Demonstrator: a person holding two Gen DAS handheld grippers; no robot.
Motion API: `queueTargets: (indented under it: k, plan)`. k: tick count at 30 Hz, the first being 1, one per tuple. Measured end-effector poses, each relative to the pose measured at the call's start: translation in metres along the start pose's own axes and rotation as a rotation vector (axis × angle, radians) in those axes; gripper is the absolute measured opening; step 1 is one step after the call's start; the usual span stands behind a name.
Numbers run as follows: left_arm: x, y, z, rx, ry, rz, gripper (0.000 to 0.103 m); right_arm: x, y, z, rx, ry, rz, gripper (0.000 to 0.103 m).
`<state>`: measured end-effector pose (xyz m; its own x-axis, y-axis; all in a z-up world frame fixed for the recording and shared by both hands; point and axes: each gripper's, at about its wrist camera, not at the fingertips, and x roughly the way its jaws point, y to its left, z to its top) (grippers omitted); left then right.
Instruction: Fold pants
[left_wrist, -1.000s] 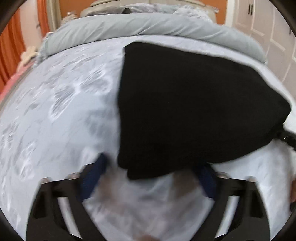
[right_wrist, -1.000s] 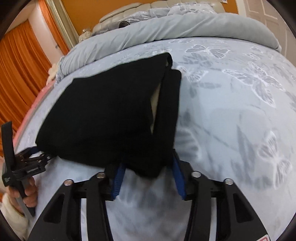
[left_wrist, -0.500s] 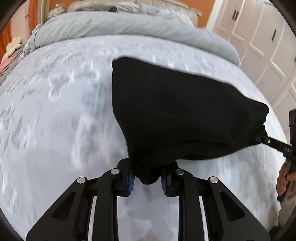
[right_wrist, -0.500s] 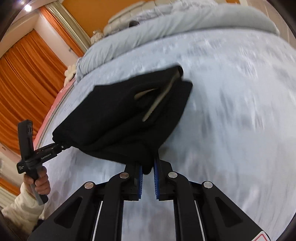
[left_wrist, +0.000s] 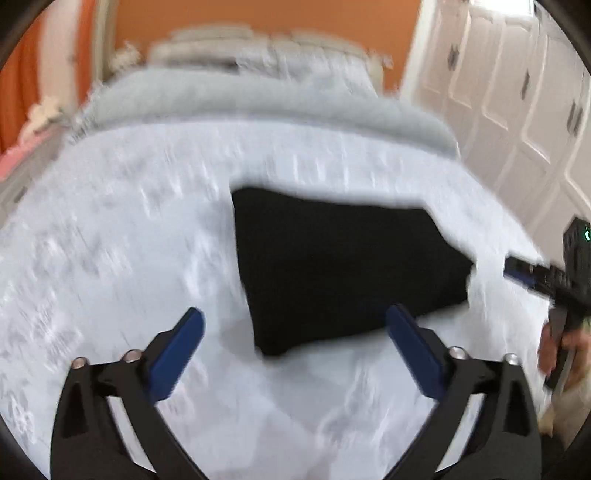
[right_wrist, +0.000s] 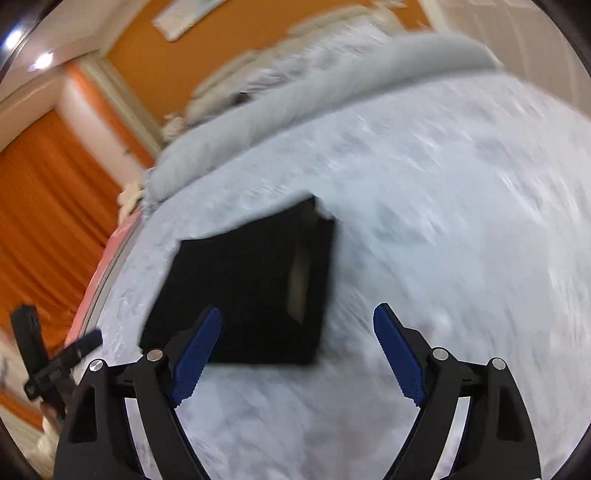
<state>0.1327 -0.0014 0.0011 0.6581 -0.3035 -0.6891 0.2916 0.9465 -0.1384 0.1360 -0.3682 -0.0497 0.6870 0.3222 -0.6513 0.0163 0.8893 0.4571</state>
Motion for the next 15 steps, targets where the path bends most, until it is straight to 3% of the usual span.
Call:
queueTargets:
  k: [2, 4, 6, 7, 8, 9, 11, 13, 15]
  plan:
    - [0.023, 0.002, 0.015, -0.029, 0.048, 0.020, 0.098, 0.027, 0.015, 0.012, -0.021, 0.058, -0.007, 0.084]
    - [0.066, 0.015, 0.014, -0.112, 0.179, -0.011, 0.098, 0.057, 0.018, 0.012, -0.016, 0.130, -0.076, 0.083]
    - [0.104, 0.029, -0.001, -0.199, 0.295, -0.031, 0.095, 0.092, 0.015, 0.001, -0.016, 0.233, -0.127, 0.043]
    - [0.112, 0.032, -0.009, -0.211, 0.318, -0.029, 0.086, 0.097, 0.014, -0.003, -0.019, 0.252, -0.130, 0.033]
    - [0.117, 0.031, -0.014, -0.209, 0.332, -0.051, 0.060, 0.091, 0.019, -0.005, -0.028, 0.226, -0.126, 0.026]
    - [0.114, 0.029, -0.016, -0.198, 0.336, -0.081, 0.046, 0.077, 0.028, -0.004, -0.055, 0.208, -0.117, 0.025]
    - [0.095, 0.026, -0.008, -0.162, 0.291, -0.051, 0.034, 0.041, 0.047, 0.004, -0.103, 0.136, -0.059, 0.021]
    - [0.085, 0.032, -0.005, -0.183, 0.278, -0.075, 0.036, 0.032, 0.039, 0.003, -0.109, 0.128, -0.070, 0.022]
    - [0.099, 0.039, -0.013, -0.184, 0.328, -0.056, 0.047, 0.062, 0.014, -0.011, -0.099, 0.242, -0.162, 0.027]
